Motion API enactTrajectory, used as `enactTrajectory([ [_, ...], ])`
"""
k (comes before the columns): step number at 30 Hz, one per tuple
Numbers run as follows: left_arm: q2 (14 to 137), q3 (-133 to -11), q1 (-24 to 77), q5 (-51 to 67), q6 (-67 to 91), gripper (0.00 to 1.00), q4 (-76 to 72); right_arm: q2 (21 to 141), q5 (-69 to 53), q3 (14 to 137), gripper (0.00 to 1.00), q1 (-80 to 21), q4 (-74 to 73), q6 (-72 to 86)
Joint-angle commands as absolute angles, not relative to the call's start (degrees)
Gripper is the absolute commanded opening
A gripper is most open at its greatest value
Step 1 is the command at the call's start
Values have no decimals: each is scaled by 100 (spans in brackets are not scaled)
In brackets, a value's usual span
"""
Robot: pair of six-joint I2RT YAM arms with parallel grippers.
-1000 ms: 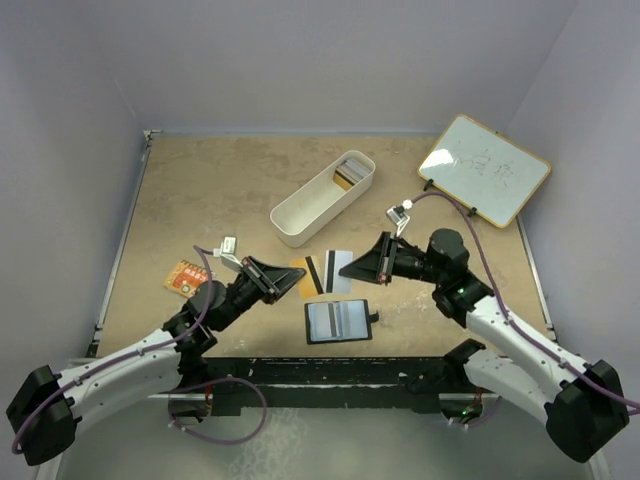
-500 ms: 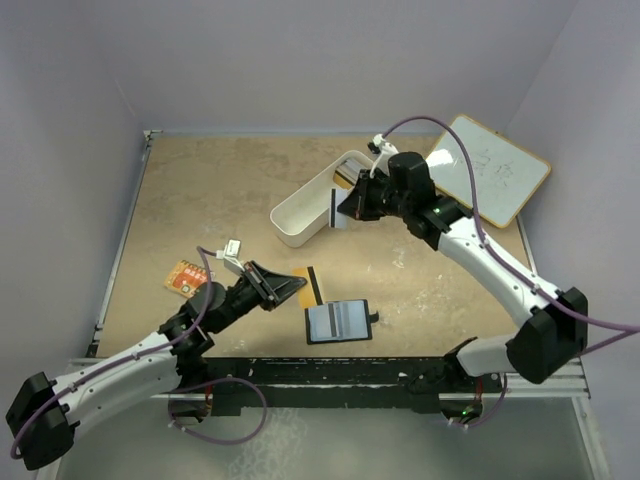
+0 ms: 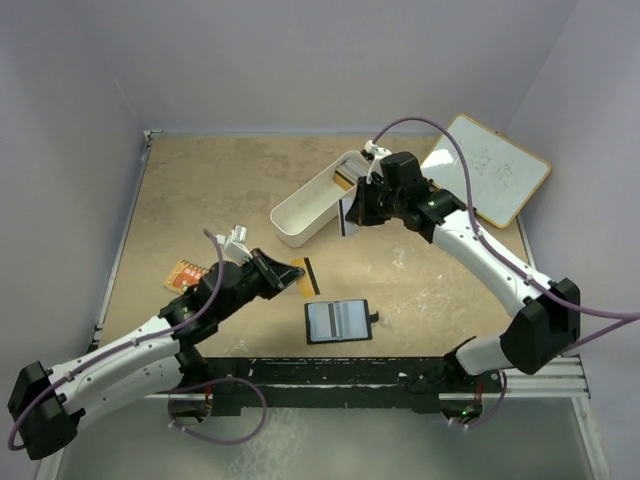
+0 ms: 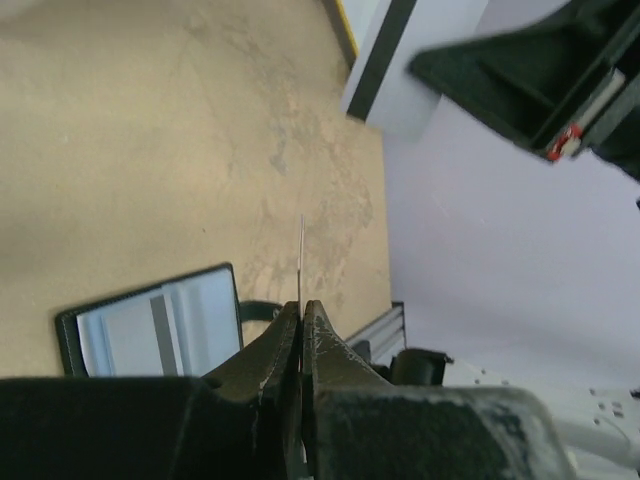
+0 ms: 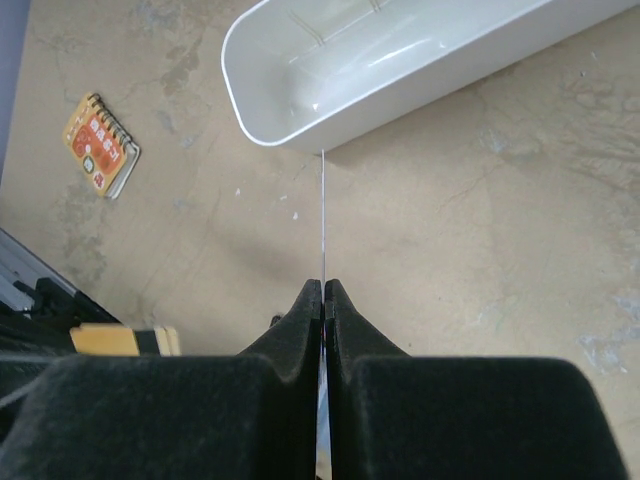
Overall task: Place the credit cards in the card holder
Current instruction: Place the credit card in the storage box.
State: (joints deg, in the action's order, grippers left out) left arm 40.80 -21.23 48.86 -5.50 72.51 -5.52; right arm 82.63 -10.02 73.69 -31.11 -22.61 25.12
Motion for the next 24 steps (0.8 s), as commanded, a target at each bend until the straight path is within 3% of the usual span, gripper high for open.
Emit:
enactTrajectory([
  [1,4723,-3676,4839,-2008,6254,0,812,7594,-886,6987,0,-3119,-2618,2390],
  [6,6077,-5037,4665,-2885,5730,0,1232,6705,-1089,6086,0,-3119,-2584,2493],
  [13,7934,-6553,4131,-2814,5597,0,898,5605,-1378,5264,0,-3120,-2609,2625],
  [24,10432,-8827,3813,-3248,5697,0,1077,4979,-1812,4815,0,-3120,-2621,2753],
])
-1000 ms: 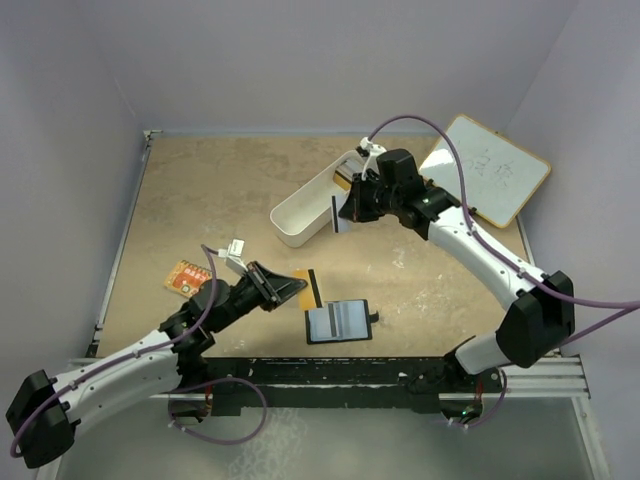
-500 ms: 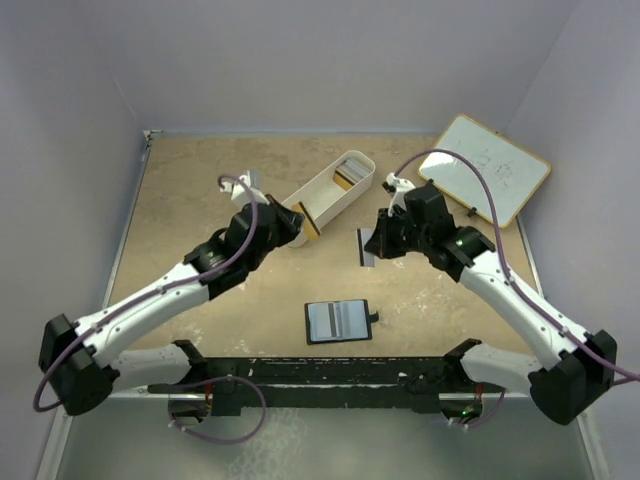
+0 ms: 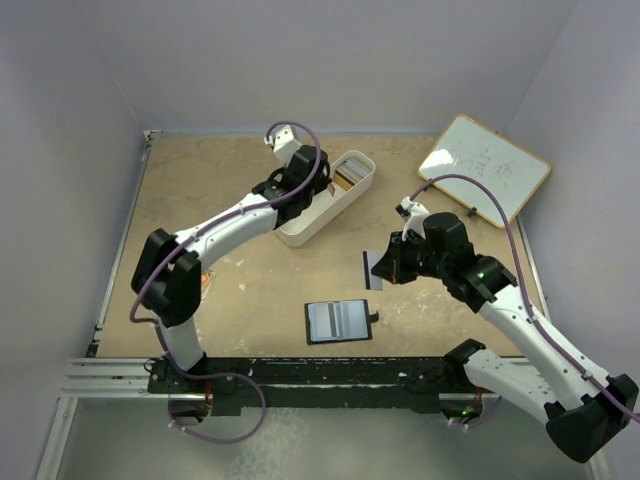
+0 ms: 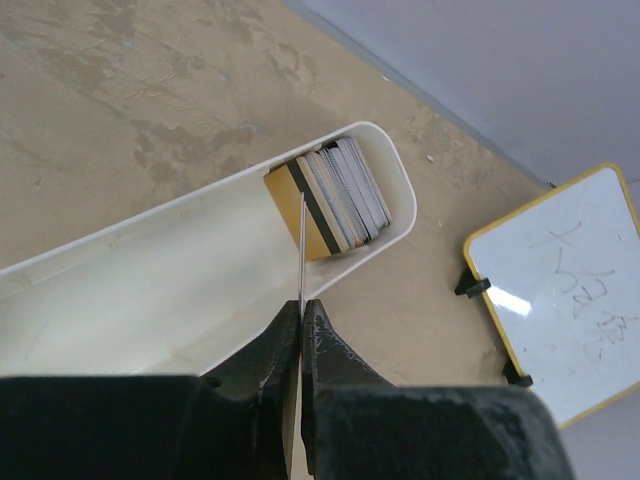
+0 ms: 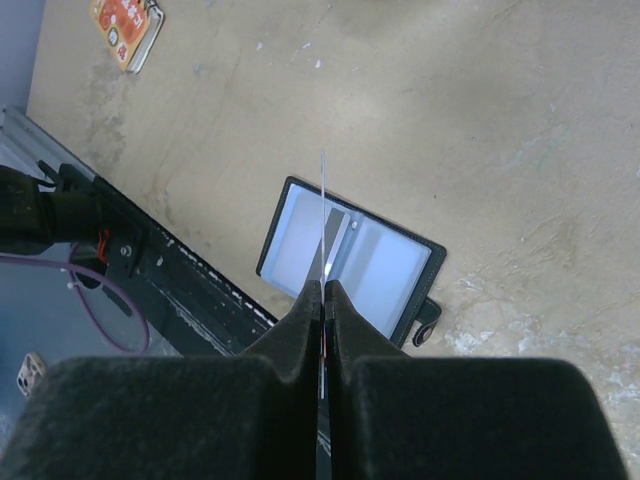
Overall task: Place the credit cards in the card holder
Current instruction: Place the credit card in the storage box.
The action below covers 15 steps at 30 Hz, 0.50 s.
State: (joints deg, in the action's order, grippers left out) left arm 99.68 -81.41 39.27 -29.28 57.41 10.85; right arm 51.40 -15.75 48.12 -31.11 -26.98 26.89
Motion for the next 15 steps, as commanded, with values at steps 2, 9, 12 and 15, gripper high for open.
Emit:
enactTrajectory([
  [2,10765,-9198,3772,-3268,5745,0,1186,4941,-1819,4854,0,-3120,-2646,2751],
  [9,11801,-10224,3701,-3248,5952,0,1571,4935,-1889,4939,0,-3120,-2758,2679],
  [12,12200,-10714,3684,-3202,6057,0,1866,4900,-1838,4914,0,-3120,-2800,2648],
  [15,12505,-10999,3676,-3241,6172,0,2077,4855,-1791,4879,0,-3120,-2843,2621],
])
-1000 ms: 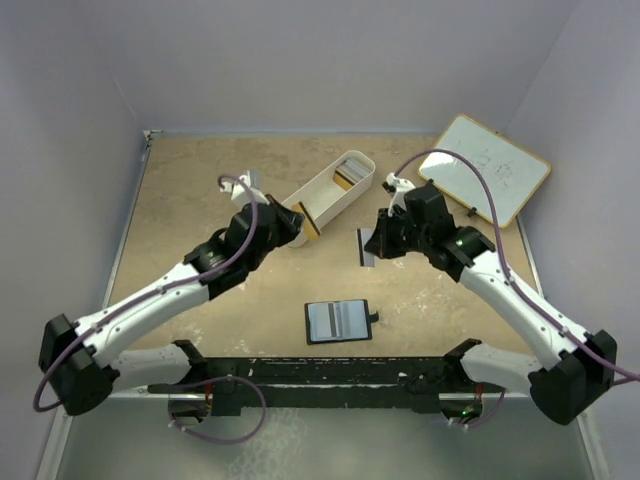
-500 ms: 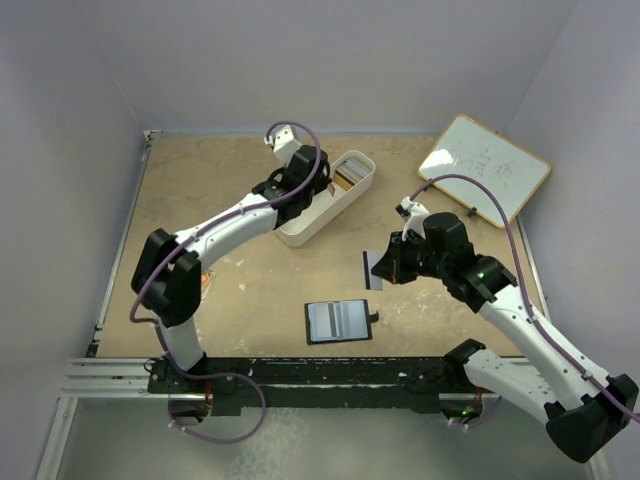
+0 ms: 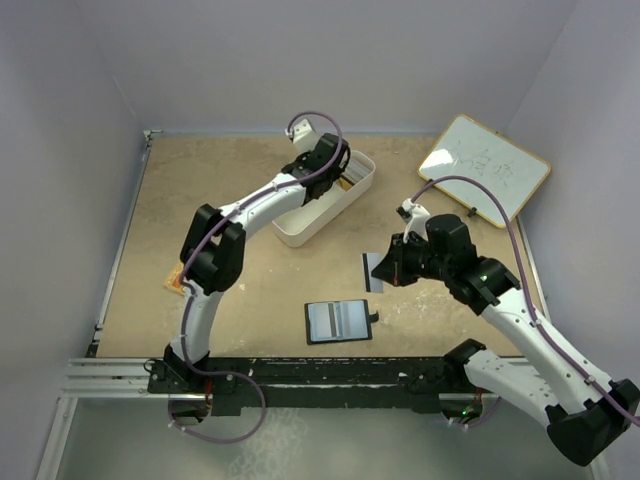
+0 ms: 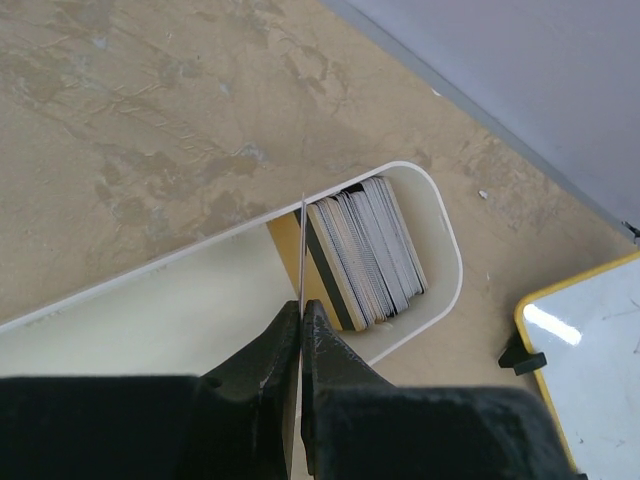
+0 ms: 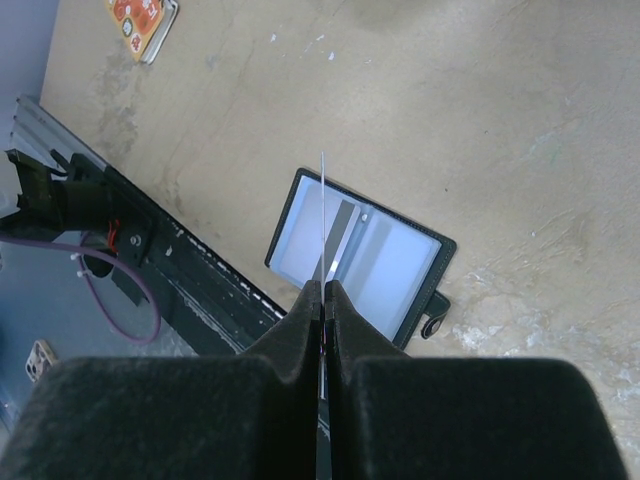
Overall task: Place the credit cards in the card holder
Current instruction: Place the credit card in the storage box.
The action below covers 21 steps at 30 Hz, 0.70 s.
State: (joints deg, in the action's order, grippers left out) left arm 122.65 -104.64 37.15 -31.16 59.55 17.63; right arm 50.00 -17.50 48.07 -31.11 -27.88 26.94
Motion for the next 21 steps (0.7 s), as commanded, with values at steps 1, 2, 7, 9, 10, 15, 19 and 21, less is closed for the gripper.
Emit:
enactTrajectory([
  [1,12568,-11067,3665,-3238,6199,0,2105,4830,-1789,4859,0,-3122,-2866,2619],
  [2,12653,-11147,3658,-3224,6233,0,2154,4814,-1797,4846,0,-3120,-2878,2619],
  [7,12931,-11486,3639,-3215,6401,0,2437,4768,-1835,4764,0,-3116,-2923,2628],
  [9,12969,-11492,3638,-3257,6460,0,2470,4794,-1837,4768,0,-3120,-2922,2625],
  [10,13003,-11511,3639,-3268,6488,0,2494,4804,-1836,4776,0,-3120,-2925,2620],
  [15,13167,-11594,3613,-3186,6622,0,2513,4851,-1822,4784,0,-3120,-2914,2610],
  [19,13270,-11726,3604,-3067,6688,0,2556,4850,-1803,4764,0,-3120,-2914,2609],
  [21,13232,-11701,3603,-3035,6817,0,2638,4846,-1787,4768,0,-3120,-2920,2602],
])
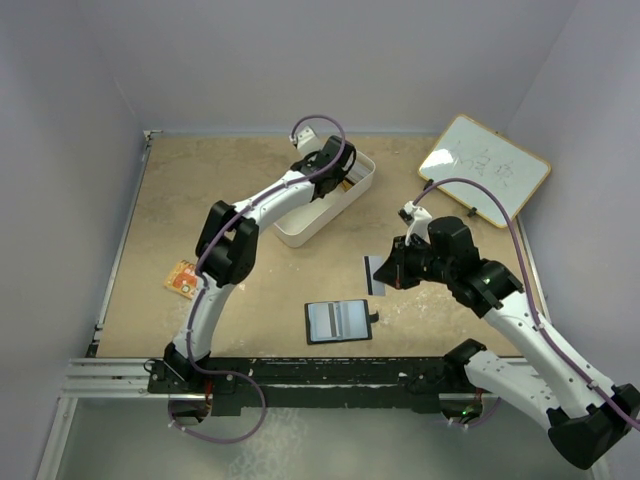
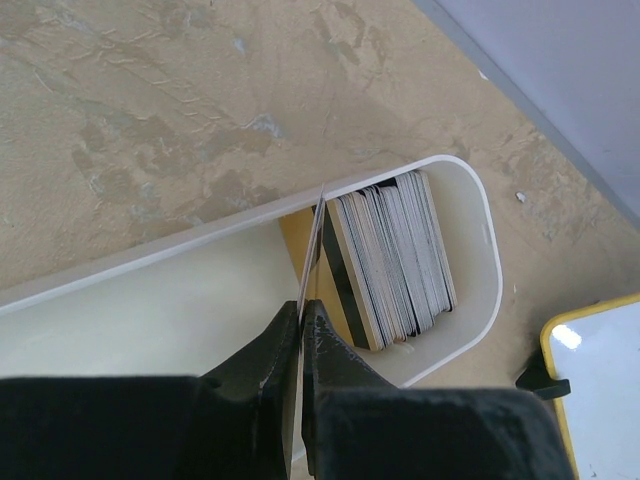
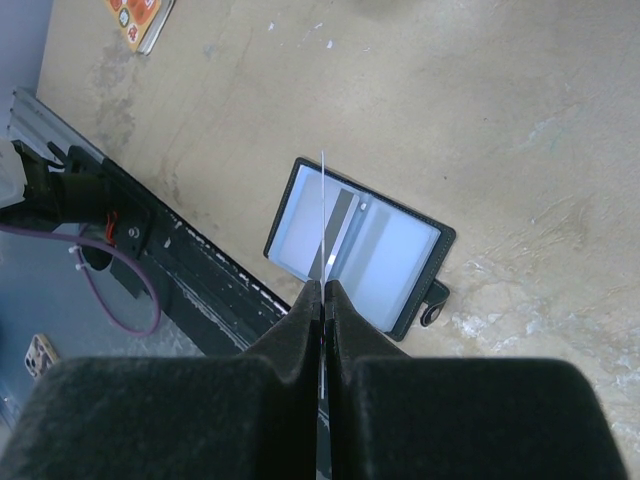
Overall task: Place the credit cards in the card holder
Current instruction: Place the credit card in the storage box.
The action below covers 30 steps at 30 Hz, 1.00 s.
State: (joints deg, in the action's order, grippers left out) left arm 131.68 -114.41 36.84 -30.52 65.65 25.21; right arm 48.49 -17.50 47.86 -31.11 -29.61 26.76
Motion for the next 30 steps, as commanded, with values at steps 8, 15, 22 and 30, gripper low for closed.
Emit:
enactTrajectory([
  [8,13045,-11523,3586,-2992,7193,0,2712,4791,-1723,4741,0,-3120,-2880,2591],
  [15,13083,-11298,3512,-2838,7524,0,2725,4722,-1692,4721,0,-3120,-2860,2619],
  [22,13180,-11347,3418,-2626,7473,26,2633,4640,-1626,4813,0,-3120,-2962,2623],
  [30,13108,-11436,3377,-2256,7046,40,2101,4635,-1607,4825,0,-3120,-2928,2654],
])
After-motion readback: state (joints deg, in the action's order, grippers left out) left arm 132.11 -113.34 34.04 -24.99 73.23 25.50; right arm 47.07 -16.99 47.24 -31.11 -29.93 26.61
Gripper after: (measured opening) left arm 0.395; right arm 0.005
